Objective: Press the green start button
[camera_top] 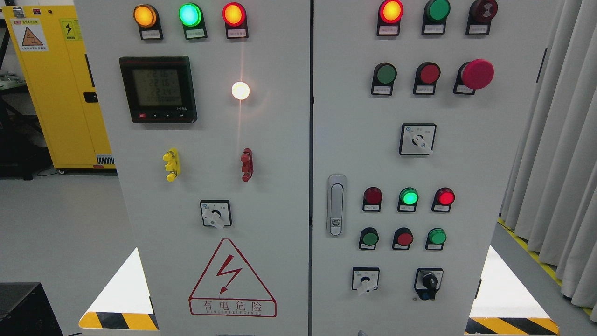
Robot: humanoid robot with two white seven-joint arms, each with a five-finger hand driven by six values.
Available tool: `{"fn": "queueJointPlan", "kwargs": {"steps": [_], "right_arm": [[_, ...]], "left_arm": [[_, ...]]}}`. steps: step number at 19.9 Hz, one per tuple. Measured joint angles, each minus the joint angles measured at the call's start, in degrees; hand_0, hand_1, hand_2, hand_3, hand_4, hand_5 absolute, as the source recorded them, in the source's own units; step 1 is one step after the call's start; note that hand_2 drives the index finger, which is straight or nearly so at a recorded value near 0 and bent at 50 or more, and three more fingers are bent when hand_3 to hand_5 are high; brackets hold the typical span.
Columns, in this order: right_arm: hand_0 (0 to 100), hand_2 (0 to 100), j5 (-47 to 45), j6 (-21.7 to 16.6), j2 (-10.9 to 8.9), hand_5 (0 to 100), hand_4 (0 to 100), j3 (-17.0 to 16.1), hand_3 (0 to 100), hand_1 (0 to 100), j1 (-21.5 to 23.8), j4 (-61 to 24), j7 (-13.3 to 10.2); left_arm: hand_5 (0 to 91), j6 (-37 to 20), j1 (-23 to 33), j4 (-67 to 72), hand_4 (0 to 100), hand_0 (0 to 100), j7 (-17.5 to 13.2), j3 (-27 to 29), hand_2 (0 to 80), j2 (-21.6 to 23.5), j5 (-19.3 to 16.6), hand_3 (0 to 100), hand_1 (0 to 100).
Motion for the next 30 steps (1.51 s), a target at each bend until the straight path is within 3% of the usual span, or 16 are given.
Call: {"fn": "queueJointPlan", "kwargs": {"steps": [13, 17, 18, 20, 21, 23, 25, 27, 30], "right_arm": [[55, 0, 0.33, 0.29, 0.0, 0, 3, -0.04, 0, 71, -0.17, 0.0, -0.12], [51, 0, 2.74, 0.44, -0.04, 4, 9, -0.18, 8, 72, -0.65, 0.08, 0.13], [50, 0, 3.79, 0.45, -0.05, 10, 16, -0.29, 15, 72, -0.86, 0.1, 0.14], [51, 0, 7.03, 0.28, -0.08, 39, 51, -0.8, 43, 75, -1.32, 0.15, 0.37], [51, 0, 8.91, 0.16, -0.11, 47, 57, -1.13, 48, 75, -1.53, 0.16, 0.41], [55, 0, 13.23, -0.03, -0.15, 87, 87, -1.83, 75, 79, -1.93, 0.14, -0.46], [56, 0, 17.87, -0.21, -0.17, 90, 89, -2.57, 79, 80, -2.22, 0.0, -1.87], [57, 0, 23.04, -0.49, -0.22, 100, 100, -3.58, 91, 81, -2.62, -0.22, -2.38], [58, 0, 31.49, -0.86, -0.23, 100, 100, -5.12, 96, 84, -3.58, -0.57, -2.78]], "left_arm": [[0.0, 0.0, 0.0, 0.0, 0, 12, -0.01, 0.0, 0.0, 0.0, 0.0, 0, 56], [0.0, 0.0, 0.0, 0.0, 0, 12, -0.01, 0.0, 0.0, 0.0, 0.0, 0, 56], [0.0, 0.0, 0.0, 0.0, 0, 12, -0.01, 0.0, 0.0, 0.0, 0.0, 0, 56], [0.0, 0.0, 0.0, 0.0, 0, 12, -0.01, 0.0, 0.0, 0.0, 0.0, 0, 56], [0.0, 0.0, 0.0, 0.0, 0, 12, -0.02, 0.0, 0.0, 0.0, -0.01, 0, 56], [0.0, 0.0, 0.0, 0.0, 0, 12, -0.02, -0.01, 0.0, 0.0, 0.0, 0, 56], [0.0, 0.0, 0.0, 0.0, 0, 12, -0.02, -0.01, 0.0, 0.0, 0.0, 0, 56], [0.0, 0.0, 0.0, 0.0, 0, 12, -0.02, 0.0, 0.0, 0.0, 0.0, 0, 56], [0.0, 0.0, 0.0, 0.0, 0, 12, -0.03, 0.0, 0.0, 0.0, 0.0, 0, 56]]}}
